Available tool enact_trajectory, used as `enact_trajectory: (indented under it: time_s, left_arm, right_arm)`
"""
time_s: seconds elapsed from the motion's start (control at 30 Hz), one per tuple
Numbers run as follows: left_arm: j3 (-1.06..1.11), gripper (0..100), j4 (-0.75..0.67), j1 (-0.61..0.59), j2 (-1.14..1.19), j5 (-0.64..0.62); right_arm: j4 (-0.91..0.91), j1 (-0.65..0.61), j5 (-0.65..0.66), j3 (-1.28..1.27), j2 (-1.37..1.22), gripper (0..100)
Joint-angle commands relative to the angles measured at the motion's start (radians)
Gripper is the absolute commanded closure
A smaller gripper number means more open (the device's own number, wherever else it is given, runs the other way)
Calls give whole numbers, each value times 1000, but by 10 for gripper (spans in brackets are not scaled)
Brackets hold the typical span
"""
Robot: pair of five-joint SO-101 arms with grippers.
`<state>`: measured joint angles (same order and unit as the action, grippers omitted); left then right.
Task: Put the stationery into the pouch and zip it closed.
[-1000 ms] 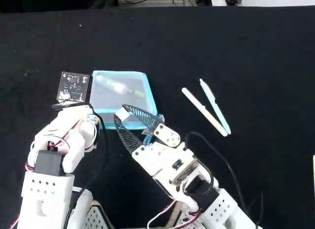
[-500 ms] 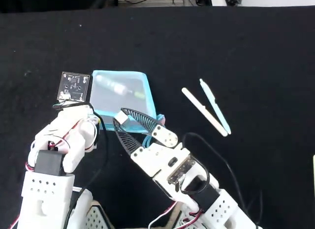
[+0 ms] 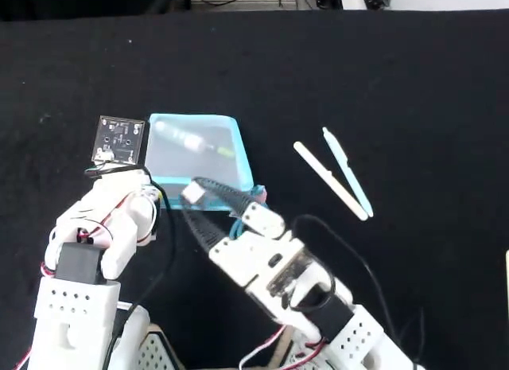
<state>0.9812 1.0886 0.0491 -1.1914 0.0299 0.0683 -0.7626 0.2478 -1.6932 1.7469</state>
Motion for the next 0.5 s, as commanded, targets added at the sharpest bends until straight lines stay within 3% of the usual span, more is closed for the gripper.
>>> enact_trajectory:
  time_s: [0.0, 0.27, 0.47]
  left_arm:
    - [-18, 970, -21, 2, -8, -2]
    - [-18, 970, -21, 2, -8, -2]
    - [-18, 970, -21, 2, -8, -2]
  right_arm:
    - [-49, 98, 5, 1, 1, 987]
    - [-23, 121, 9, 1, -1, 987]
    - [176, 126, 12, 8, 12, 987]
